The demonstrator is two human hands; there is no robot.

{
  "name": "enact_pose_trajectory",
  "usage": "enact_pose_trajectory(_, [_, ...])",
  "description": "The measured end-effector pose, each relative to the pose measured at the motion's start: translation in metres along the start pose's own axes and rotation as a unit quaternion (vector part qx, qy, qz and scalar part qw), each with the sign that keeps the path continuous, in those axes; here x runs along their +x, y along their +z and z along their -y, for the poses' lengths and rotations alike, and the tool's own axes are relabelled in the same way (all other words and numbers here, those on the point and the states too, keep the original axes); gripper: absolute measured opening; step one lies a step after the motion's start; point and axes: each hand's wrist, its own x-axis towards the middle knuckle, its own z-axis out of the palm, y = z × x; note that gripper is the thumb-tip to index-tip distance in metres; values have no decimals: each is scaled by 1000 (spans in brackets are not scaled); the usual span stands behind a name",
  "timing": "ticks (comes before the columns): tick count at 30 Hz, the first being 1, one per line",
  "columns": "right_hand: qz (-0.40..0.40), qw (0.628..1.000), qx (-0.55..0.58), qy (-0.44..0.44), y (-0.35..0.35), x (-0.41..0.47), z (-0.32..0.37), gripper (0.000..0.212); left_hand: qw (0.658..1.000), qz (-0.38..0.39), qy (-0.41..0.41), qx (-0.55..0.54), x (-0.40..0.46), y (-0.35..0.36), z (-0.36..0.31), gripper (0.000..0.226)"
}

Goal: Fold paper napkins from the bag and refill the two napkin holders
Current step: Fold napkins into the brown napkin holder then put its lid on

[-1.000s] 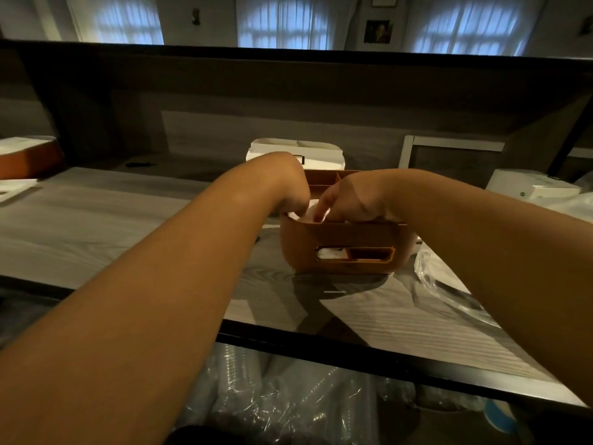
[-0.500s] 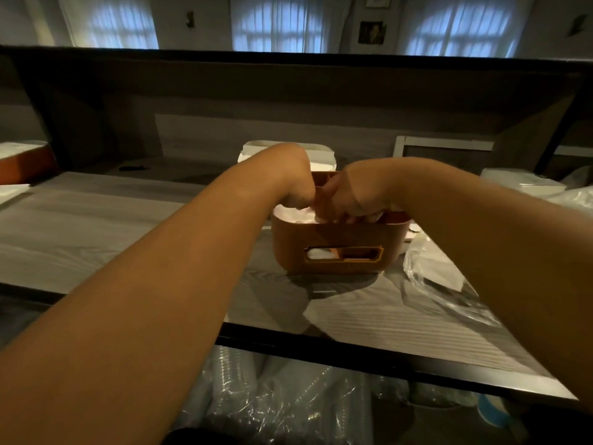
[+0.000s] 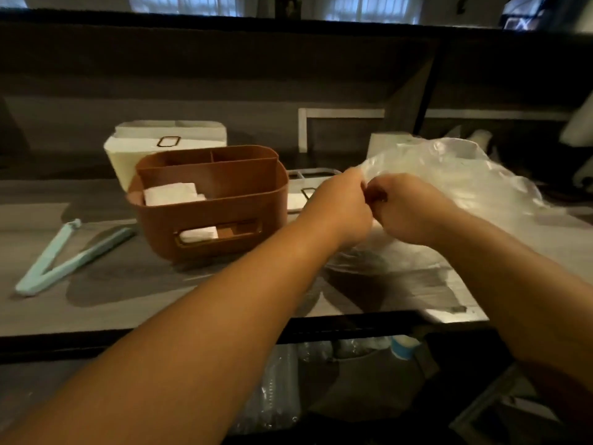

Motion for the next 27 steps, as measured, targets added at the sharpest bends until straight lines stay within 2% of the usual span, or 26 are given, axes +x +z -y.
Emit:
enact_pose_trajectory(5, [37, 999, -12, 10, 17, -1, -28, 29, 1000, 9, 4, -25, 6, 34, 27, 26])
enact_pose_trajectory(9, [26, 1000, -8, 0, 30, 7, -41, 30, 999, 26, -11, -22, 18, 37, 46, 40])
enact_pose_trajectory(12, [27, 999, 29, 4, 32, 12, -44, 25, 1000, 22, -19, 11, 29, 35, 55, 48])
enact_pose_trajectory(15, [46, 997, 62, -22, 26, 9, -48, 31, 999, 20, -17, 17, 31, 37, 58, 55])
enact_pose_trajectory(18, [77, 992, 80, -58, 21, 2, -50, 48, 999, -8, -11, 46, 32, 35, 59, 59])
enact_pose_trajectory(21, [119, 988, 80, -54, 19, -2, -52, 70, 994, -10, -30, 103, 32, 34, 61, 66])
enact_pose_trajectory(24, [126, 987, 91, -35, 21, -1, -53, 75, 993, -3, -49, 112, 32, 33, 59, 62])
enact_pose_trajectory(27, [73, 993, 87, -23, 25, 0, -56, 61, 995, -29, -35, 88, 31, 31, 57, 48])
